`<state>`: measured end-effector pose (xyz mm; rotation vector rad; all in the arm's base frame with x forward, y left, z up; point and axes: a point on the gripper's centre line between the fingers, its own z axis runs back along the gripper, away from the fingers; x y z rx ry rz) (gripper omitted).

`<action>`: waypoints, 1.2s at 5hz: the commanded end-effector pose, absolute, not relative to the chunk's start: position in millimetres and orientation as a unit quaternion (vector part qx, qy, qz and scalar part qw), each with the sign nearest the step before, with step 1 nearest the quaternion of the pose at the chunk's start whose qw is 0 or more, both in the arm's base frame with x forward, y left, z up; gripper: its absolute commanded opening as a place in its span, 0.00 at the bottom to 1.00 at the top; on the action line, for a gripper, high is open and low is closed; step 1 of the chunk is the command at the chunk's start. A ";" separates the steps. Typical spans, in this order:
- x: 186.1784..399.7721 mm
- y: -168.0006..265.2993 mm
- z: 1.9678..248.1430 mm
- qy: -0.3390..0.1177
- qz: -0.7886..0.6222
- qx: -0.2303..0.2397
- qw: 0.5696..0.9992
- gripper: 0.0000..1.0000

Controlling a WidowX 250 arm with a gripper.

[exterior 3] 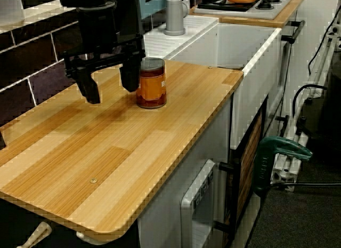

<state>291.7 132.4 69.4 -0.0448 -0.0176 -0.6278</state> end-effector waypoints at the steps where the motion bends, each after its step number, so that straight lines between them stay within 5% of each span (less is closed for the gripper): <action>1: 295.8 114.2 76.6 -0.053 -0.525 -0.023 0.849 1.00; 3: 285.9 99.7 79.0 -0.098 -0.603 -0.036 0.791 1.00; 6: 279.4 84.6 85.0 -0.088 -0.596 -0.045 0.797 1.00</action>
